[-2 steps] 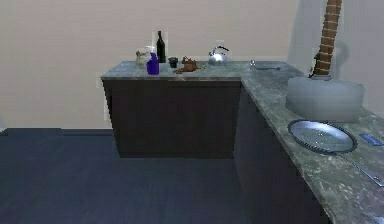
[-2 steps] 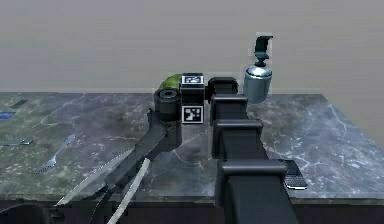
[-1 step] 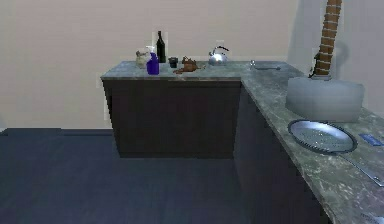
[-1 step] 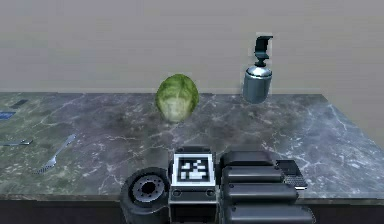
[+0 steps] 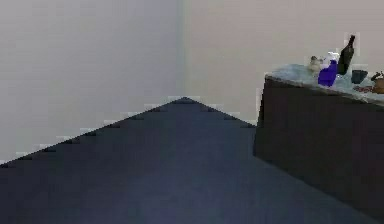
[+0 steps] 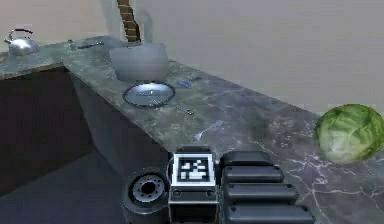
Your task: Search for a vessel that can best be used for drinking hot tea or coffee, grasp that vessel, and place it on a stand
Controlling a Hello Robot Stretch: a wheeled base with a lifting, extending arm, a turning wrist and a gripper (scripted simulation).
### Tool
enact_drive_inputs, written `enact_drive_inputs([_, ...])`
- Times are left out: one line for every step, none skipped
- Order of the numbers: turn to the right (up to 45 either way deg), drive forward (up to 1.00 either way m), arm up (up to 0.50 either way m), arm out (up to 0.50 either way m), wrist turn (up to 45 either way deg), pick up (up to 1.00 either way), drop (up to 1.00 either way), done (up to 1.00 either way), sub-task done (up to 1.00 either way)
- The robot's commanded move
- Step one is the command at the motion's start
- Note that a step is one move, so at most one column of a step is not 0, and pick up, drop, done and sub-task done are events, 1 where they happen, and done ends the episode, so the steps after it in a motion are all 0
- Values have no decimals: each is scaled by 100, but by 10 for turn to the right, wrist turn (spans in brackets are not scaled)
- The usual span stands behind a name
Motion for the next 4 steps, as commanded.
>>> enact_drive_inputs([-450, 0, 0, 0, 0, 0, 0, 0, 0])
enact_drive_inputs([-240, 0, 0, 0, 0, 0, 0, 0, 0])
enact_drive_inputs([0, 100, 0, 0, 0, 0, 0, 0, 0])
enact_drive_inputs([0, 100, 0, 0, 0, 0, 0, 0, 0])
